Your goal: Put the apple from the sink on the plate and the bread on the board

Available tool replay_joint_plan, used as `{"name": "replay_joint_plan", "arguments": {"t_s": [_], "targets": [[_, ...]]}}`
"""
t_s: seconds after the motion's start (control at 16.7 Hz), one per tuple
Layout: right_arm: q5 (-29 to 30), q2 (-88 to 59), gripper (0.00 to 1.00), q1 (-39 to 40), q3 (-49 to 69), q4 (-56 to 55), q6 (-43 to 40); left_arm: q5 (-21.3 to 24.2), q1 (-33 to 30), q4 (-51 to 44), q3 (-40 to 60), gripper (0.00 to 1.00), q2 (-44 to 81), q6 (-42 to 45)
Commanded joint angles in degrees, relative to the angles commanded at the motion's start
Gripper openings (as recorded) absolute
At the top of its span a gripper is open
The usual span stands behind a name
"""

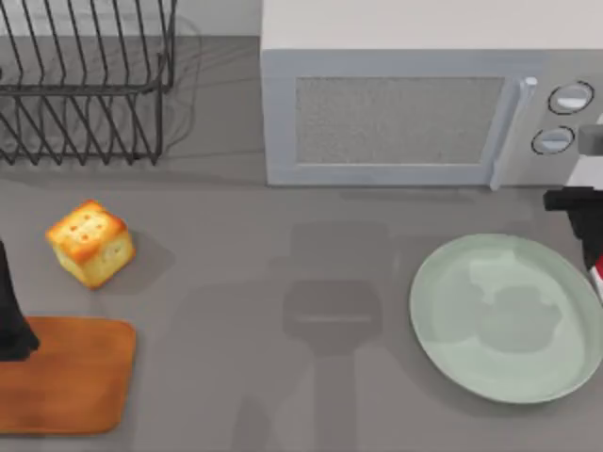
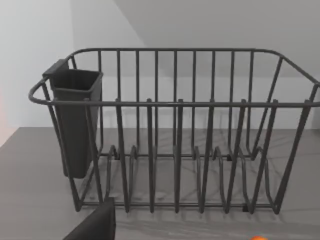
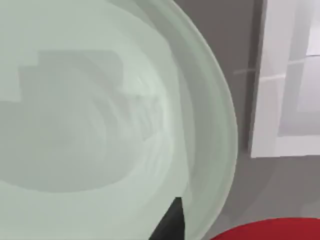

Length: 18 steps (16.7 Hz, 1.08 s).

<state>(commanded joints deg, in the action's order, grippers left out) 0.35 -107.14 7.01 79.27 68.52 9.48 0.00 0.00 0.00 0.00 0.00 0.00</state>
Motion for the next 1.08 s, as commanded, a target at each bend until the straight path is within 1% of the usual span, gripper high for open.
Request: {"name": "replay_joint_plan", "arguments": {"t_s": [0.24,0.42,0.54,0.84,1.08], "targets": [[-0.1,3.2,0.00,8.9,0.0,1.7,8.3,0.0,0.0,0.0,0.0,1.00,0.0,0.0],[-0.2,4.7,0.00,13.9,1.4,1.4,12.6,0.0,0.0,0.0,0.0,1.00,0.0,0.0],[-0.3,5.1,0.00,15.7,2.1,1.1,14.1,0.0,0.0,0.0,0.0,1.00,0.0,0.0],[-0.3,5.2,0.00,16.0,2.3,1.1,14.3,0.0,0.0,0.0,0.0,1.00,0.0,0.0],[-0.3,5.2,0.30,16.0,2.3,1.1,14.3,0.0,0.0,0.0,0.0,1.00,0.0,0.0]]}}
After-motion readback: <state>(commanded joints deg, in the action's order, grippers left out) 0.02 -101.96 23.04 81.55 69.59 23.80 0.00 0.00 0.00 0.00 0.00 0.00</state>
